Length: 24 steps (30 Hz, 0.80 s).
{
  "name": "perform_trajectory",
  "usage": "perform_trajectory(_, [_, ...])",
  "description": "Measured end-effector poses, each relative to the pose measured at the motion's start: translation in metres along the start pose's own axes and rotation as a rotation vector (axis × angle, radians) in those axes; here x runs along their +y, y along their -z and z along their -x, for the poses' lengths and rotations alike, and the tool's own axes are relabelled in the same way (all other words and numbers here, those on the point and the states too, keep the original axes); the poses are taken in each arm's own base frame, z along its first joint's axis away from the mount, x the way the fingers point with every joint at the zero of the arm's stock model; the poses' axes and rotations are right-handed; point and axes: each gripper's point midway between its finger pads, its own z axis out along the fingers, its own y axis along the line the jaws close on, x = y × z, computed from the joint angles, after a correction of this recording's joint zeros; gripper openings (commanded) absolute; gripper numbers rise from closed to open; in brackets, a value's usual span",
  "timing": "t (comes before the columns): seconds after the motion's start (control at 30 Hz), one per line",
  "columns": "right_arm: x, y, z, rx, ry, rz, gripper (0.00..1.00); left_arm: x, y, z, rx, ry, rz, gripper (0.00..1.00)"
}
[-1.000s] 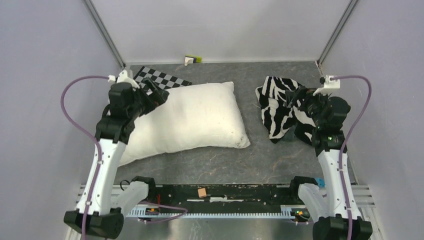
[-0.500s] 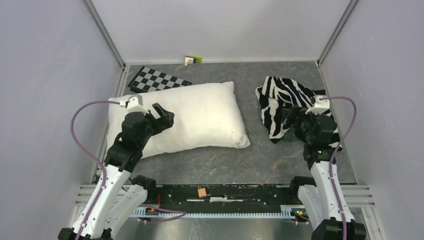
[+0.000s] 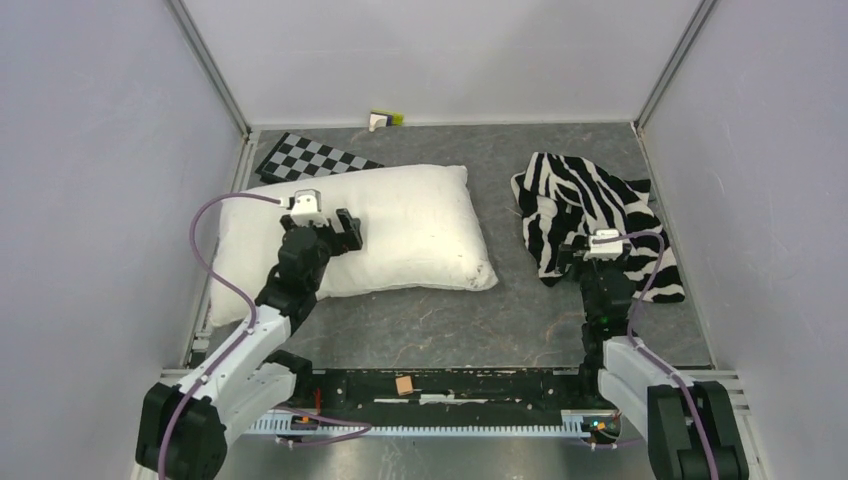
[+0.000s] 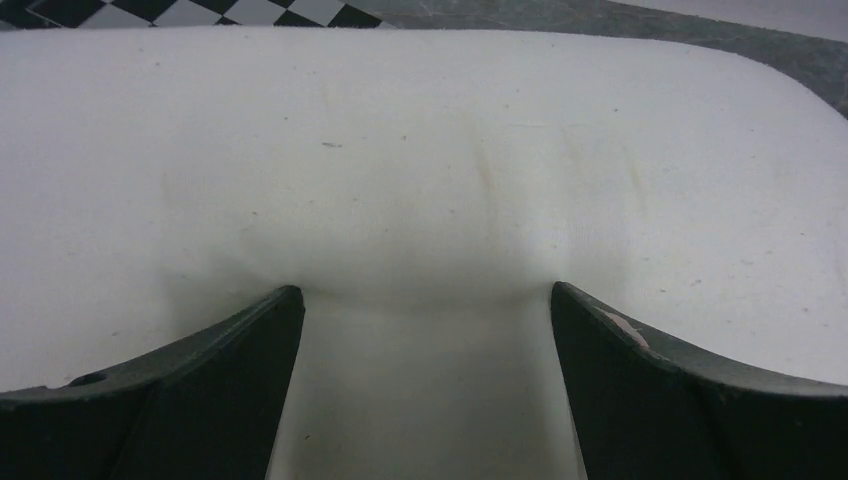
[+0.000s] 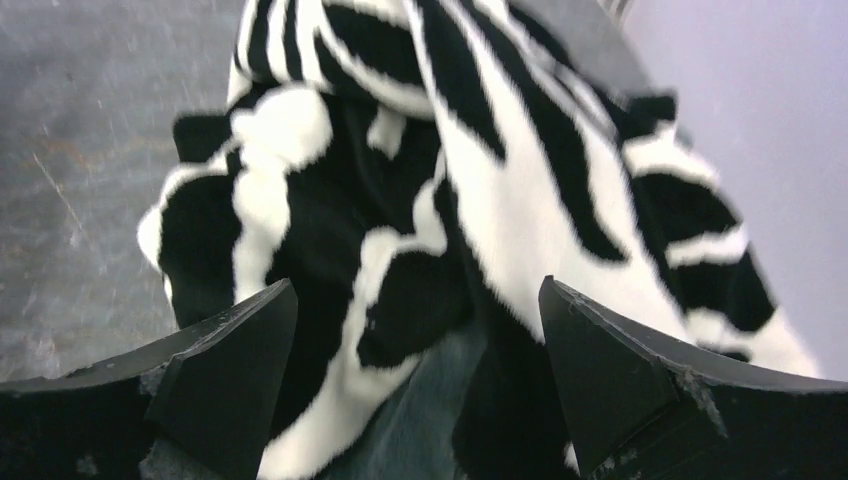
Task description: Remove the pillowcase from the pillow
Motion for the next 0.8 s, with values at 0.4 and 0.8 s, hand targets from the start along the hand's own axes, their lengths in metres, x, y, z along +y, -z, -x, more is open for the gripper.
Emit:
perform_trajectory(0.4, [-0.006,-0.018,0.034,-0.172,0.126,-0.040,0.98,0.053,-0.045,0.011,-0.183,-0.153,0.099,0.99])
perform_trajectory(0.8, [-0.009,-0.026,0.011,-0.115,0.137,-0.067,0.98,0.072,-0.078,0.010,-0.259,-0.143,0.097,1.00])
